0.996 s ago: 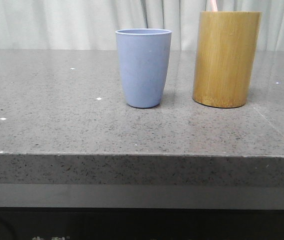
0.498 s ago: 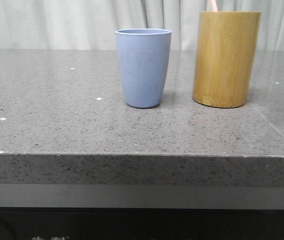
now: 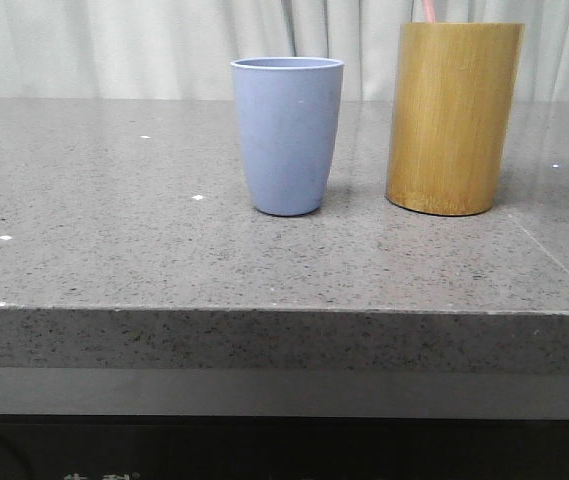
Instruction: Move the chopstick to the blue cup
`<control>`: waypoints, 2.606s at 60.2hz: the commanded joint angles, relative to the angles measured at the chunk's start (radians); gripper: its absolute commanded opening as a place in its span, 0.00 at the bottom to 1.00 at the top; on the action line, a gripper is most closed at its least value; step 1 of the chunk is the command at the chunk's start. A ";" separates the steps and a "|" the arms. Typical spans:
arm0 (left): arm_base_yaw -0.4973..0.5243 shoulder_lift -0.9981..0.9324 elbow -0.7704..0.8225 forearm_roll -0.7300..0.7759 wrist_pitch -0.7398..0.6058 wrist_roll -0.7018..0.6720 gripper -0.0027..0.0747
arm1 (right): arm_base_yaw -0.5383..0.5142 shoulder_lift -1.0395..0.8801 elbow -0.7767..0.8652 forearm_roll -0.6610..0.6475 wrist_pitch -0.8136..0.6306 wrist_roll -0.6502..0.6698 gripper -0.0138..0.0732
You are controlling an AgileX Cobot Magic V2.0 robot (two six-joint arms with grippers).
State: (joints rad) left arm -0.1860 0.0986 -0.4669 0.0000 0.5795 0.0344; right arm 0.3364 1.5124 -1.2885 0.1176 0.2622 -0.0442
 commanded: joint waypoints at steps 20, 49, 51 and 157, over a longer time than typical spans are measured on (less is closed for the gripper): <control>0.002 0.011 -0.024 -0.012 -0.087 -0.009 0.01 | 0.001 -0.012 -0.060 -0.015 -0.082 -0.004 0.28; 0.002 0.011 -0.024 -0.012 -0.087 -0.009 0.01 | 0.001 -0.128 -0.065 -0.068 -0.133 -0.004 0.15; 0.002 0.011 -0.024 -0.012 -0.087 -0.009 0.01 | 0.001 -0.150 -0.065 -0.068 -0.144 -0.004 0.15; 0.002 0.011 -0.022 0.000 -0.083 -0.009 0.01 | 0.225 -0.072 -0.127 0.052 -0.177 -0.004 0.19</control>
State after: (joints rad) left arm -0.1860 0.0986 -0.4653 0.0000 0.5795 0.0344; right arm 0.5856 1.5078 -1.3489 0.1701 0.0763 -0.0442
